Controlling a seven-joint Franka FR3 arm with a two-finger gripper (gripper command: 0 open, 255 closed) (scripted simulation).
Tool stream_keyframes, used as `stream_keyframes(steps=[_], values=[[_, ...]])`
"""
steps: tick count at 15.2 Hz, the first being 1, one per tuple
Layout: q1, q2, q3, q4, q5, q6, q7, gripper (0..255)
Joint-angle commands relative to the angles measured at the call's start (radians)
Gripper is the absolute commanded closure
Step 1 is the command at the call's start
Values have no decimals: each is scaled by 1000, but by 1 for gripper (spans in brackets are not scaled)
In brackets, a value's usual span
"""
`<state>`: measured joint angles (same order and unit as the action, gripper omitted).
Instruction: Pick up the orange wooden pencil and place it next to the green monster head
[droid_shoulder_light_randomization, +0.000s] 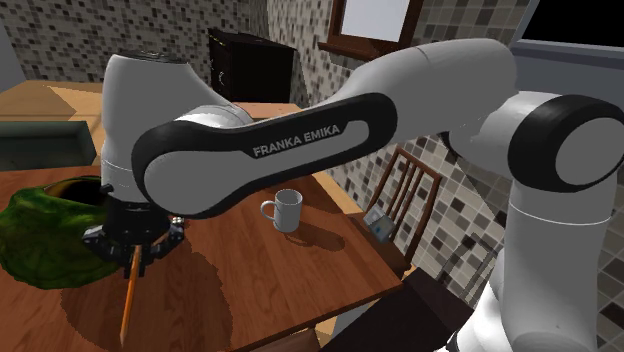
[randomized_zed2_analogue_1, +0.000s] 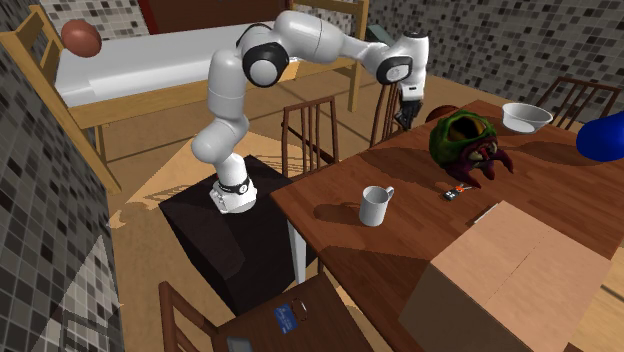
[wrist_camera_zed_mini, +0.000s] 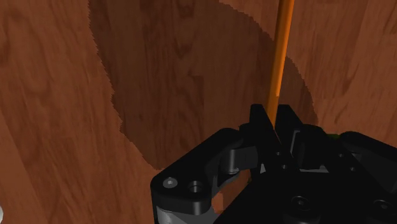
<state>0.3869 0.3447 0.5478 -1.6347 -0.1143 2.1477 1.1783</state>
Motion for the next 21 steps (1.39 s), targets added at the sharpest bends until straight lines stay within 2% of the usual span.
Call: stream_keyframes(steps=[1, 21], values=[[1, 8, -2, -18, -5, 25, 2, 255], [23, 108, -39, -145, -70, 242, 32, 255]])
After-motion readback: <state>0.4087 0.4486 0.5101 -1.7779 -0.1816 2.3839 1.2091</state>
